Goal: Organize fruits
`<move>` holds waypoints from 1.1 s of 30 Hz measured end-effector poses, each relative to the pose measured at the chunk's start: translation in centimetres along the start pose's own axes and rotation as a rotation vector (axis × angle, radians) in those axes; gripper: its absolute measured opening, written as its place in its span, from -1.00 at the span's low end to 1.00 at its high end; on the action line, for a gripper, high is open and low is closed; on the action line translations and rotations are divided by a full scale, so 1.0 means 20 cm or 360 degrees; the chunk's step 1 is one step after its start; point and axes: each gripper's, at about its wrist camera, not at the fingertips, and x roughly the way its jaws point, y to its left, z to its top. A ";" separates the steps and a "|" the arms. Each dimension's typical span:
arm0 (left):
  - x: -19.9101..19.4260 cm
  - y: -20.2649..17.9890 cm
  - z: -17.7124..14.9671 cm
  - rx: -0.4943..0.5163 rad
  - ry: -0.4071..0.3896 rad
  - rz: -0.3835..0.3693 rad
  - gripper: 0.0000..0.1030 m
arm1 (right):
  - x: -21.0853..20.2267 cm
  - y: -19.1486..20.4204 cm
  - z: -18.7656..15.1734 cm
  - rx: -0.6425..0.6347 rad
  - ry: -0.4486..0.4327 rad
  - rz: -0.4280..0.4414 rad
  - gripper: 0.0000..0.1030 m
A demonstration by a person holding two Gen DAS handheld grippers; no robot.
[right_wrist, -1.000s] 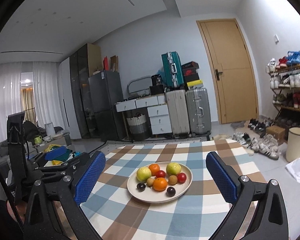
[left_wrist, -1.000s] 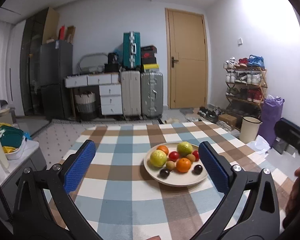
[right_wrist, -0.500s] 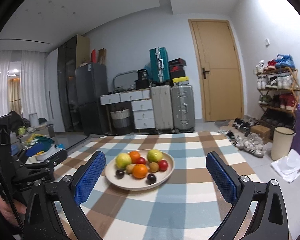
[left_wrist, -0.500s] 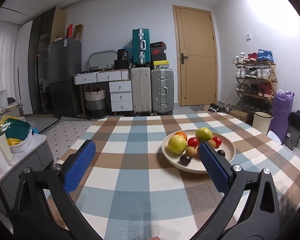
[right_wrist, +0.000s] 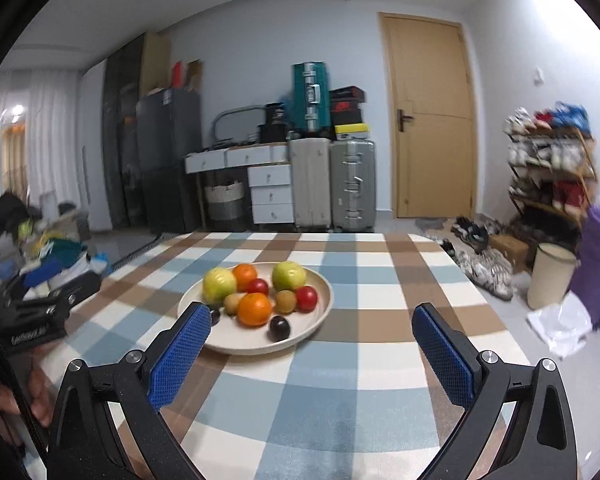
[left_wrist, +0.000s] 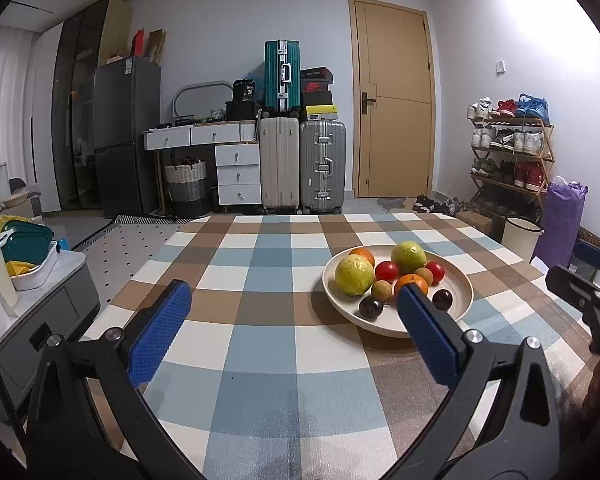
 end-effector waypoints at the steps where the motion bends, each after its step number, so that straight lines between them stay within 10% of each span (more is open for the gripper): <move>1: 0.00 0.00 0.00 -0.0003 0.0002 0.0000 1.00 | 0.00 0.01 0.00 -0.0010 -0.0009 0.0027 0.99; 33: -0.01 0.01 0.01 -0.0003 0.0003 0.0019 1.00 | 0.01 0.02 0.00 0.0001 0.0007 0.0036 1.00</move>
